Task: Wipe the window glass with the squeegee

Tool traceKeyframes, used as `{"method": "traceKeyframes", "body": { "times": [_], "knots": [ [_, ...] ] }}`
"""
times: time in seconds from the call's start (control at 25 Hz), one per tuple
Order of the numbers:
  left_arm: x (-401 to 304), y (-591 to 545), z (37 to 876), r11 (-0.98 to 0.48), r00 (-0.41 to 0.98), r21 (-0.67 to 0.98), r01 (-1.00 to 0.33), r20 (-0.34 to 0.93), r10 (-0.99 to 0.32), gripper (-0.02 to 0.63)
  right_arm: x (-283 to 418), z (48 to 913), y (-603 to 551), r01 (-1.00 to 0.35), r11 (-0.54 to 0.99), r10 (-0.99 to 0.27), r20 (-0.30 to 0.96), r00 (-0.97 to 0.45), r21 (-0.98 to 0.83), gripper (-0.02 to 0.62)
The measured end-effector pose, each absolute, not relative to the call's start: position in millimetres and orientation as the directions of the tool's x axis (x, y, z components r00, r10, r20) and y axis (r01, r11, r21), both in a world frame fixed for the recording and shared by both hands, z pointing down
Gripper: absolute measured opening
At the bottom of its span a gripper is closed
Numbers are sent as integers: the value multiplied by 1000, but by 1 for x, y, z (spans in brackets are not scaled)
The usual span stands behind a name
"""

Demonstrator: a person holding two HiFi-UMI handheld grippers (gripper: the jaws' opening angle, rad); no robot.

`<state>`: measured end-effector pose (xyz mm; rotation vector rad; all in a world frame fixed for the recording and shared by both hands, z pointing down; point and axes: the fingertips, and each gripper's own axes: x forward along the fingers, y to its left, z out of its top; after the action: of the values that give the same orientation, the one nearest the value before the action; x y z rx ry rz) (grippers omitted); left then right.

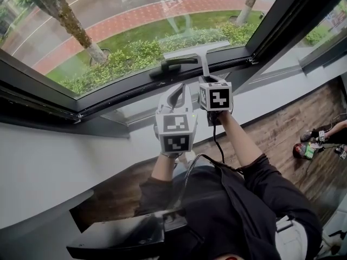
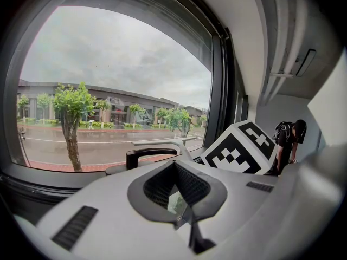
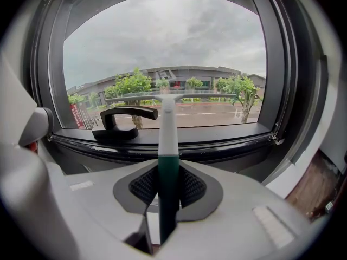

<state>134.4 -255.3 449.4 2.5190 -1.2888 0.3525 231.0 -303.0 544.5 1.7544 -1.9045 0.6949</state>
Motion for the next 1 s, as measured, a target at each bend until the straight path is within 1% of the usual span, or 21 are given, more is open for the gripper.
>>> {"method": "traceKeyframes", "body": {
  "times": [0.6, 0.84, 1.0],
  "knots": [
    [132, -250, 453, -548, 564, 157, -822, 359, -743, 0, 231, 552, -295, -997, 58, -748, 659, -81, -56, 67],
    [125, -253, 444, -531, 543, 135, -836, 335, -770, 0, 230, 534, -294, -995, 71, -782, 616, -97, -67, 67],
    [117, -251, 420, -526, 536, 117, -842, 288, -794, 0, 223, 510, -286, -992, 100, -806, 579, -123, -71, 66]
  ]
}}
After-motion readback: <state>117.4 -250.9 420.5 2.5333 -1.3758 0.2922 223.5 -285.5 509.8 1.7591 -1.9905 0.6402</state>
